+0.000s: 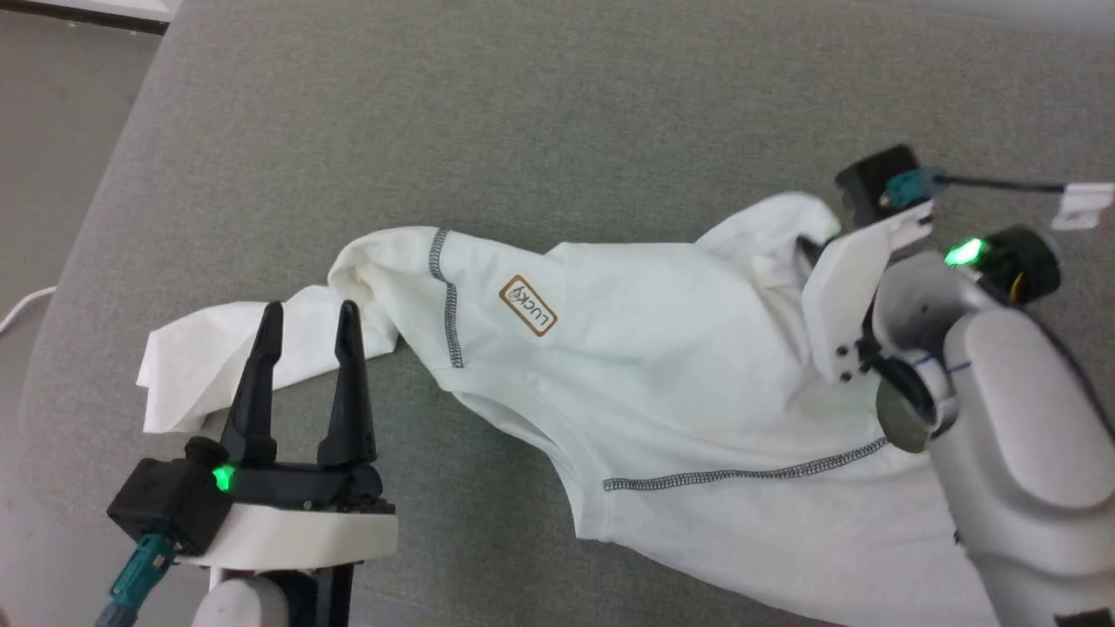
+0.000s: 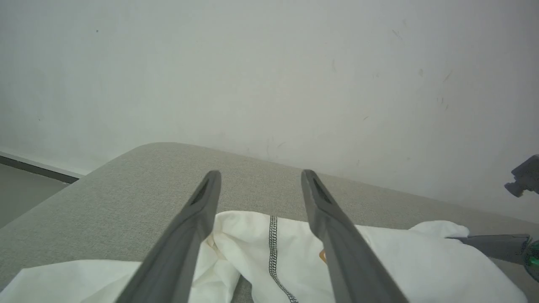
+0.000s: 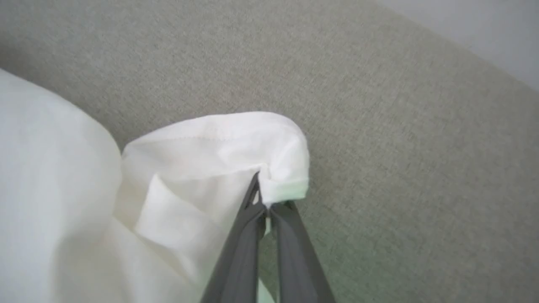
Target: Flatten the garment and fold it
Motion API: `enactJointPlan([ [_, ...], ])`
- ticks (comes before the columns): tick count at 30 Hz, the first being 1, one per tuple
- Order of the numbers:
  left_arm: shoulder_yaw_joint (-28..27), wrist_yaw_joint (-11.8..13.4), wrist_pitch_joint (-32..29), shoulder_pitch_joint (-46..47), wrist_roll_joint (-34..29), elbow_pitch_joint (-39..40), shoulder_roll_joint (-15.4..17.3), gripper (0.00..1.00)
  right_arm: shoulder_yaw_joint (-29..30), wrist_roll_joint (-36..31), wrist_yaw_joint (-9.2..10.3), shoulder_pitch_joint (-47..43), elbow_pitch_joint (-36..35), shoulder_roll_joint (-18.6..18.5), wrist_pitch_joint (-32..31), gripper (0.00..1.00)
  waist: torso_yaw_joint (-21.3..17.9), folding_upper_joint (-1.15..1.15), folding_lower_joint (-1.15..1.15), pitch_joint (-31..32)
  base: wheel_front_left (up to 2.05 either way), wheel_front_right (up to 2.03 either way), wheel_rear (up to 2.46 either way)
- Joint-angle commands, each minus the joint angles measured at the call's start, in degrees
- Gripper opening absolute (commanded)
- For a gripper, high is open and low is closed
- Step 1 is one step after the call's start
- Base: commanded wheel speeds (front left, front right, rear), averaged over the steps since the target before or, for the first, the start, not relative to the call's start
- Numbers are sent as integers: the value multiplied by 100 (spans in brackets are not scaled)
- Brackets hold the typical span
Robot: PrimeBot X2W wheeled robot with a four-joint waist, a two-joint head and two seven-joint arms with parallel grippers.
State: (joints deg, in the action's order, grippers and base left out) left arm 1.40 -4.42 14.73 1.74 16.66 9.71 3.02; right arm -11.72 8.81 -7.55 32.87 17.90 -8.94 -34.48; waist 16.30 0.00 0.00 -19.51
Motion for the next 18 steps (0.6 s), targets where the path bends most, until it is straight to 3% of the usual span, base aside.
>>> enactJointPlan([
  [1, 26, 38, 27, 14, 25, -10, -13, 100, 20, -2, 6, 226, -65, -61, 66, 0, 71, 0, 0, 50, 0, 0, 0],
  [10, 211, 83, 27, 108, 169, 73, -13, 100, -321, -221, 6, 1590, -383, -852, 49, 0, 445, 0, 0, -273, 0, 0, 0],
  [18, 492, 107, 27, 419, 394, 113, -14, 100, -1310, -713, 6, 3470, 112, -1814, 378, 0, 993, 0, 0, -835, 0, 0, 0],
])
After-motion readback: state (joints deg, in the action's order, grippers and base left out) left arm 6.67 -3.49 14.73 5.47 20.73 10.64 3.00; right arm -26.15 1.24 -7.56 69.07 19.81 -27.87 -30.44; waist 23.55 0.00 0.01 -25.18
